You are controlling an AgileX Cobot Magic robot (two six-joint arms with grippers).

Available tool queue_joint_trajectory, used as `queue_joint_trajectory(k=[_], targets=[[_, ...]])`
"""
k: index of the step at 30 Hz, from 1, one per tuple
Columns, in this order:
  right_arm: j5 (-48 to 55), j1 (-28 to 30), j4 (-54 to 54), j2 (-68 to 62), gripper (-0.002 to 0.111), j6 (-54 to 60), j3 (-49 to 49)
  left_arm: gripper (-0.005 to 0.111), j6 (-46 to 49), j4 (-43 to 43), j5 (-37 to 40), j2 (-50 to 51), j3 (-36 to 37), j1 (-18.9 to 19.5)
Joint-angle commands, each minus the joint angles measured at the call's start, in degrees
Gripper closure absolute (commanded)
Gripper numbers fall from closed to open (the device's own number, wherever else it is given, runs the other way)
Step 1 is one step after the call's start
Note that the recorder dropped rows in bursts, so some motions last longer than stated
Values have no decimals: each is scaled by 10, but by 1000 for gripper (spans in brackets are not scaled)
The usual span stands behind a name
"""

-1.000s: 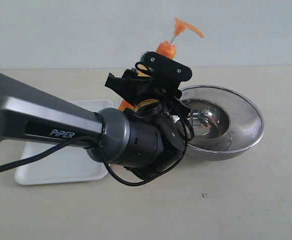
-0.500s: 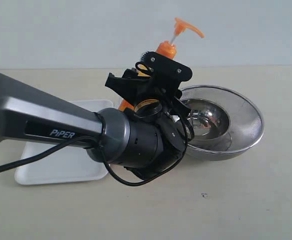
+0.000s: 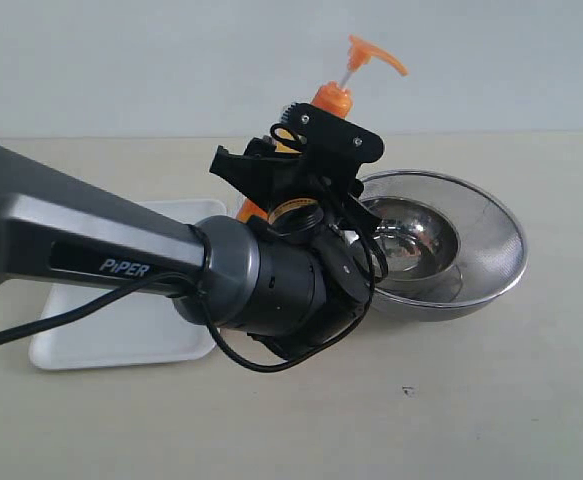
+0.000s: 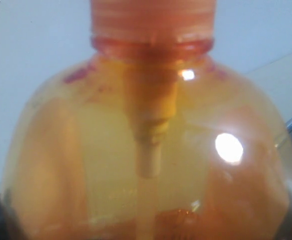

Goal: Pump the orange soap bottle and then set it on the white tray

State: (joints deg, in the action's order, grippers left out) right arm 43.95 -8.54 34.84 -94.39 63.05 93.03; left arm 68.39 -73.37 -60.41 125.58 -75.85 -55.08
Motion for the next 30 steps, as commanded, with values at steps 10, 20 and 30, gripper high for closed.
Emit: queue_joint_trajectory(k=[10,20,30], targets=[[55,0,132,-40,108,220,2,102,7,35,-29,-8,-8,-2],[107,0,162,-52,108,247,2,102,7,35,-29,-8,-8,-2],[135,0,164,-52,108,248,2,102,7,35,-29,-8,-8,-2]])
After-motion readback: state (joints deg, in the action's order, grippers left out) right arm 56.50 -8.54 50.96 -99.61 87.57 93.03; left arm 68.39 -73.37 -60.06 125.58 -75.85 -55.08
